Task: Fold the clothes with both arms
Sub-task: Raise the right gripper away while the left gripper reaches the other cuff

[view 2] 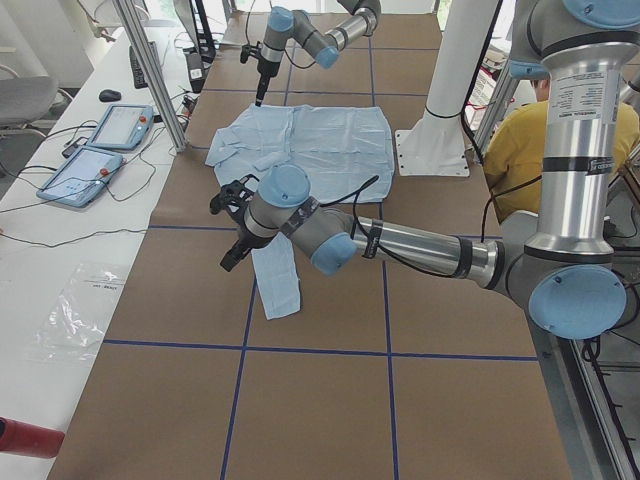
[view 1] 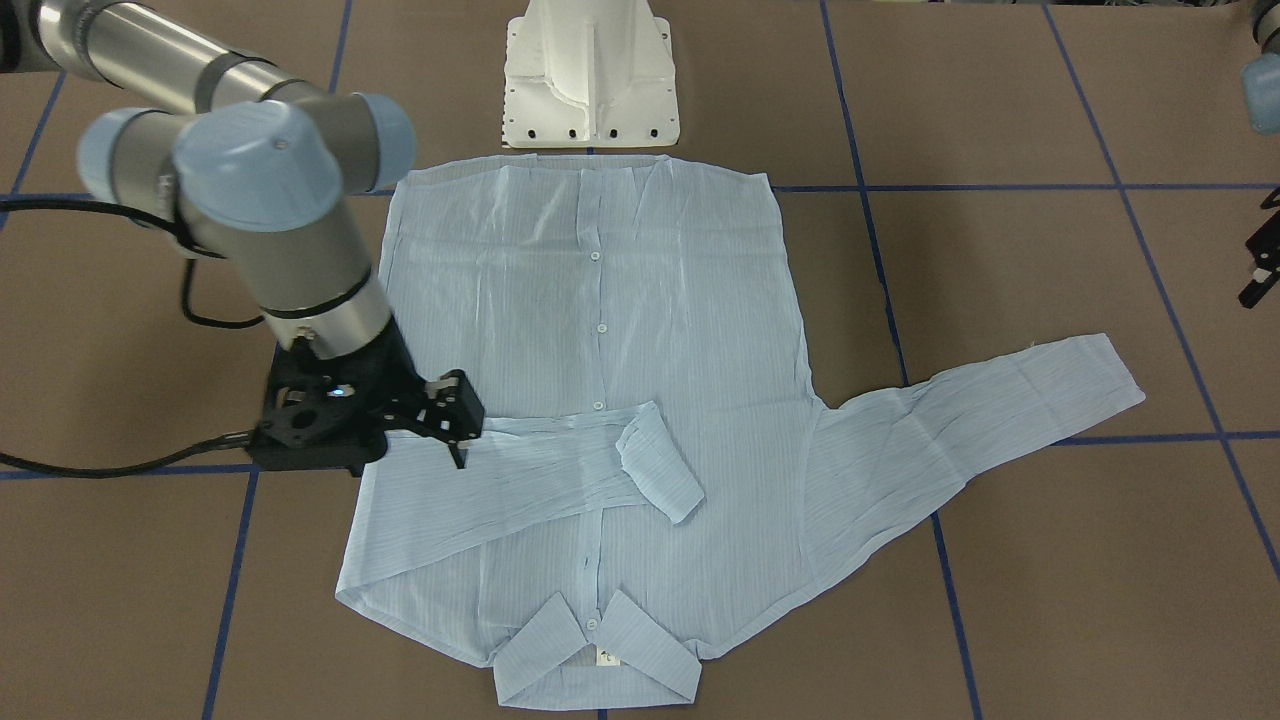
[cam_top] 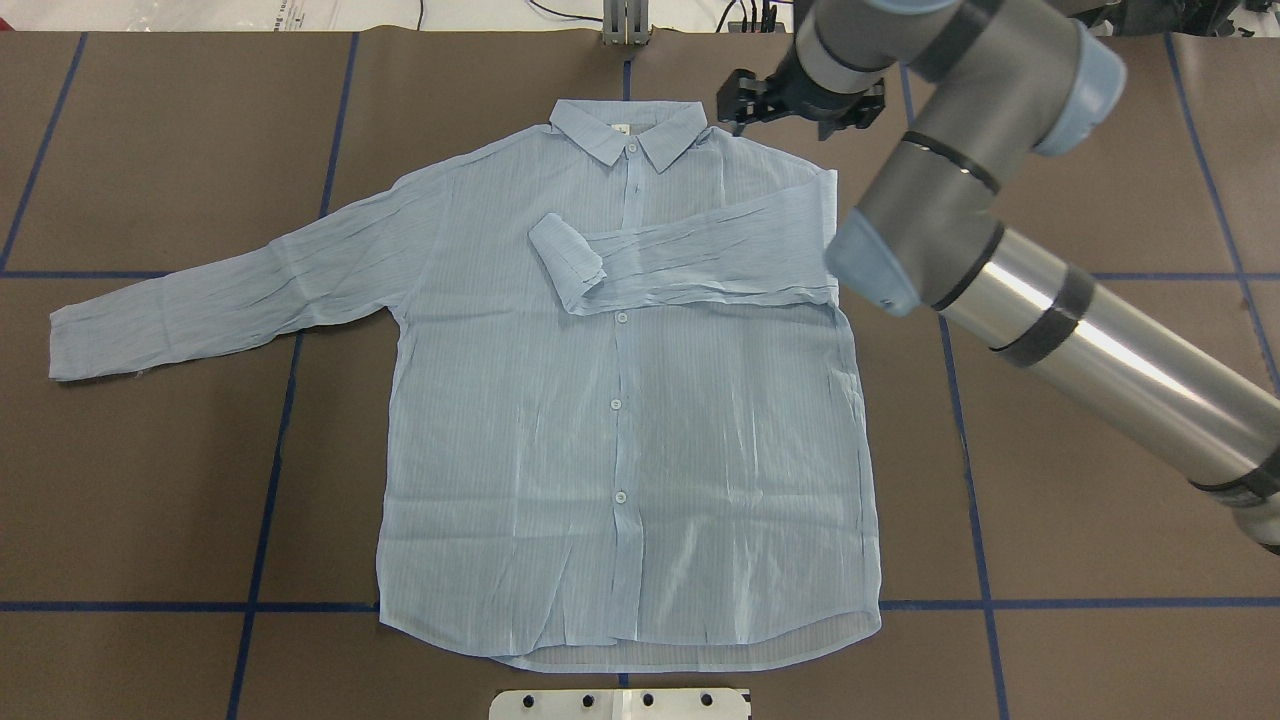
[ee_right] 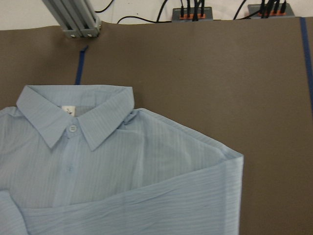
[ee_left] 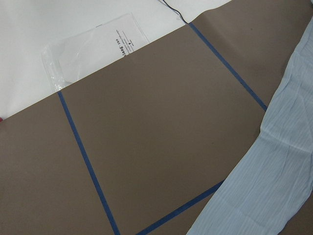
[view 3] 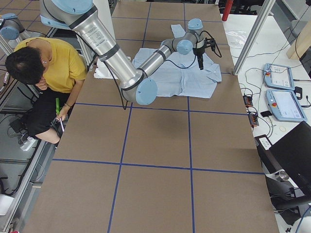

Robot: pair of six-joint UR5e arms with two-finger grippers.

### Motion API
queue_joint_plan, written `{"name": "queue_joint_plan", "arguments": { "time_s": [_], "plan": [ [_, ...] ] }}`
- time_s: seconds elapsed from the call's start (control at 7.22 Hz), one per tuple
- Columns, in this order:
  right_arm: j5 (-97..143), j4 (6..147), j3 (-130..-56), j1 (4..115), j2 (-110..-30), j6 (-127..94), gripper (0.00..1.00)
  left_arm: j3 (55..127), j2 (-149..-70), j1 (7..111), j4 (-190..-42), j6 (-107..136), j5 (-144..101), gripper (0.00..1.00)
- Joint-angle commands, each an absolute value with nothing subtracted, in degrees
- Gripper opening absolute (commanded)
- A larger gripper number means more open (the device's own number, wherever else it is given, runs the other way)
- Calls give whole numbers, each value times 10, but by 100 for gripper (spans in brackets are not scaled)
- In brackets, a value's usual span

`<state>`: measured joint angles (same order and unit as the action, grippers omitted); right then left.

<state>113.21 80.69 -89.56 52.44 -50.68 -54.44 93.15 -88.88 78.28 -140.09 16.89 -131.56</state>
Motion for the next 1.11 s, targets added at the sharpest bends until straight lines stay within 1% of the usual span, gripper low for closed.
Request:
{"name": "queue_joint_plan", "arguments": {
  "time_s": [0.0, 0.14, 0.42, 0.69, 0.97],
  "plan": [
    [1221, 805, -971, 618, -629, -428, 100, 812, -882, 696, -1599, 315, -1261, 100],
    [1244, 804, -988, 646, -666, -405, 100, 781, -882, 672, -1652, 384, -1228, 100],
    [1272, 804, -998, 692, -720, -329, 100, 745, -873, 643, -1707, 454, -1216, 86],
    [1275, 803, -1004, 704, -734, -323, 100, 740, -835, 639, -1724, 457, -1216, 70],
    [1273, 803, -1018, 703, -747, -323, 100, 737, -836, 613, -1725, 474, -1203, 70]
  ]
}}
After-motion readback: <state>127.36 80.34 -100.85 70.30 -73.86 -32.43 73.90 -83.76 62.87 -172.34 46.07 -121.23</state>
